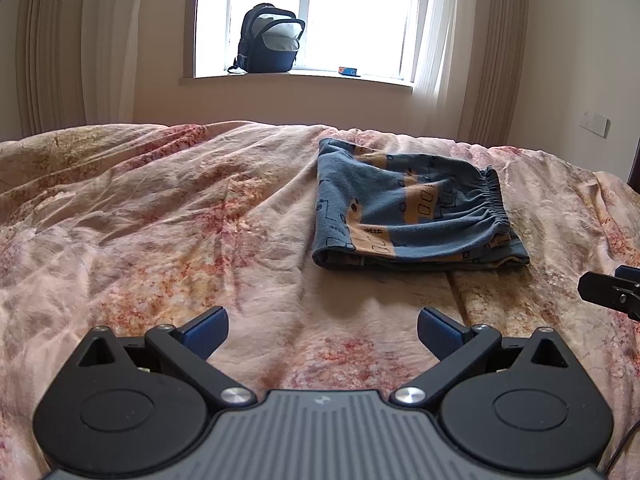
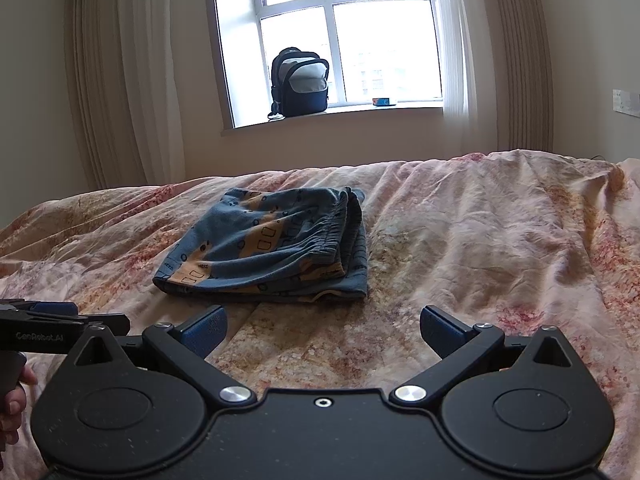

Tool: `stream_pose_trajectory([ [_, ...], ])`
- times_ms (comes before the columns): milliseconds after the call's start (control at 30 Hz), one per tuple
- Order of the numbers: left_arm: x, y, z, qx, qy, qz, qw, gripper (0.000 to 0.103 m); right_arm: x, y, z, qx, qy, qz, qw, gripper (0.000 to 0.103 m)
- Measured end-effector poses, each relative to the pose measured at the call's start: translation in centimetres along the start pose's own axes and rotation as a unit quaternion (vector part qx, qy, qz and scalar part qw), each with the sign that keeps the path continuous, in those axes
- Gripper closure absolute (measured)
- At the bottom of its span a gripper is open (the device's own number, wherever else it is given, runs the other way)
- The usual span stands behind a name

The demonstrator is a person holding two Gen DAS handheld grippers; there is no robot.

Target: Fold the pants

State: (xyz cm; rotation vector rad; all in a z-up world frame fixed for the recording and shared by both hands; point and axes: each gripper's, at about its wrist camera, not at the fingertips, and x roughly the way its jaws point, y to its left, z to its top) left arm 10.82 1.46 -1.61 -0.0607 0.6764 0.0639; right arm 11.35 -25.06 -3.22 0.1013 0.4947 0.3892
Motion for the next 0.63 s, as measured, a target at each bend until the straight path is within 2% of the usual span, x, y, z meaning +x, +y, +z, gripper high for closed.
stream_pose_trajectory([
  [133,0.05,-0.09,0.19,0.007,0.000,0.019,0.9998,0.000,0.08,0.09,-0.10,-0.001,0.002,0.001,1.000,0.001],
  [633,-0.01,0.14,0.20,0.000,0.000,0.010,0.9999,0.000,0.30,0.26,-0.25,-0.006,0.007,0.006,1.000,0.001],
])
